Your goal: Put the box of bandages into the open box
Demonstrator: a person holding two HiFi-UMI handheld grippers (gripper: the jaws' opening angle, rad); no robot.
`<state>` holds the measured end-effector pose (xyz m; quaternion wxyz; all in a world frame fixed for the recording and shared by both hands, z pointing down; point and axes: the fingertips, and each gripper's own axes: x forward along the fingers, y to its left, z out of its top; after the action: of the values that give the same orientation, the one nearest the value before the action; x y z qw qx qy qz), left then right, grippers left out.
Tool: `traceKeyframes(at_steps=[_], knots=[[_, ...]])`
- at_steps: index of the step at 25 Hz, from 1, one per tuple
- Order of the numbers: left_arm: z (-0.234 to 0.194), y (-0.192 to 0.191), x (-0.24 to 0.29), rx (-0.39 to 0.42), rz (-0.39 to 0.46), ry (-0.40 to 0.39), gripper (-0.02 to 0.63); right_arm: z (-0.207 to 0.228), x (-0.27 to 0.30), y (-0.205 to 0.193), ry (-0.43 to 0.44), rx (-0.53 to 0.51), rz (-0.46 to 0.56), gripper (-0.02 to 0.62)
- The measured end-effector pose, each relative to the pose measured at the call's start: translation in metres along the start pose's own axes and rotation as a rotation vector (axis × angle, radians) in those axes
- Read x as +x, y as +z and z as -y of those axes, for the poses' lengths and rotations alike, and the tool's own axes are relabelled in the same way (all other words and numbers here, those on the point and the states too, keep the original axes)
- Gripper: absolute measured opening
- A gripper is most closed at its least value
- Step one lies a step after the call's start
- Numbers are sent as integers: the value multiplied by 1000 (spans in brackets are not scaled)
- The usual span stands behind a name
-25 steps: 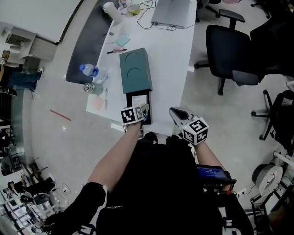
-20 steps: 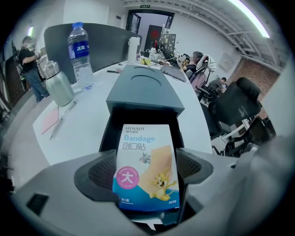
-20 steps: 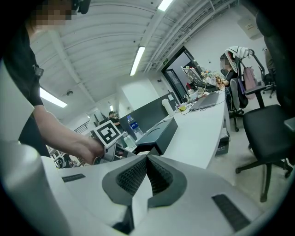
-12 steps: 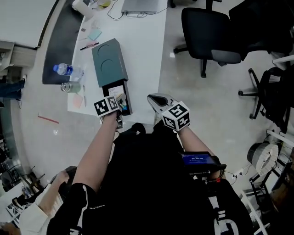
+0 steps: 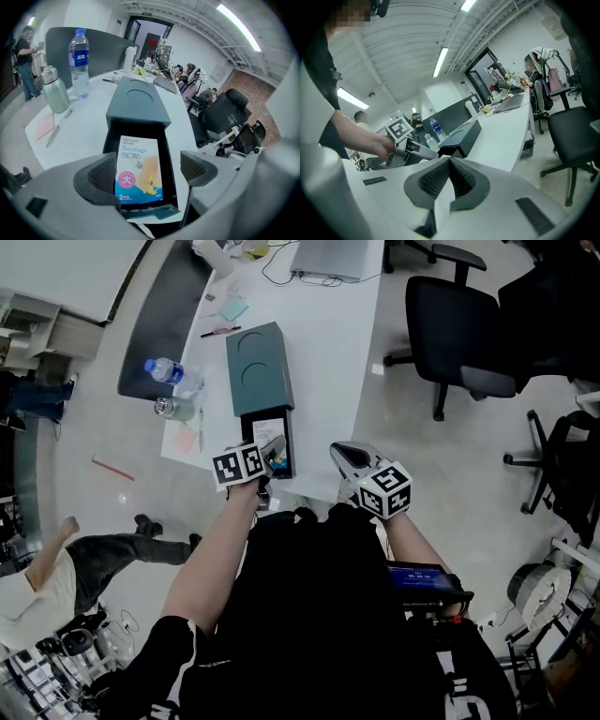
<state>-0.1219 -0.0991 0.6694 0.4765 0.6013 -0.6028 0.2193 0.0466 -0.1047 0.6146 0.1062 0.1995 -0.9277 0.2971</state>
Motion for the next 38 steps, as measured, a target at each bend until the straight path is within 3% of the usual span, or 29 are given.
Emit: traceKeyframes(at_steps=[6, 13, 17, 20, 23, 30, 38], knots=[[6, 0, -21, 35, 67, -97, 400, -8, 6, 8, -21, -39, -2, 25], [-16, 0, -56, 57, 155, -156, 245, -24, 20, 22, -67, -74, 6, 25], [-22, -6, -77, 61, 224, -262, 127, -36, 20, 27, -100, -93, 16, 25], [-30, -13, -93, 55, 264, -333, 79, -49, 20, 28, -116, -120, 13, 25], [-42, -20, -110, 80, 303, -352, 39, -63, 20, 28, -129, -145, 16, 25], [-68, -32, -144, 186, 403, -325, 8, -101, 24, 25, -109, -132, 65, 24], [-84, -57, -167, 224, 446, -341, 8, -143, 14, 10, -122, -192, 85, 23]])
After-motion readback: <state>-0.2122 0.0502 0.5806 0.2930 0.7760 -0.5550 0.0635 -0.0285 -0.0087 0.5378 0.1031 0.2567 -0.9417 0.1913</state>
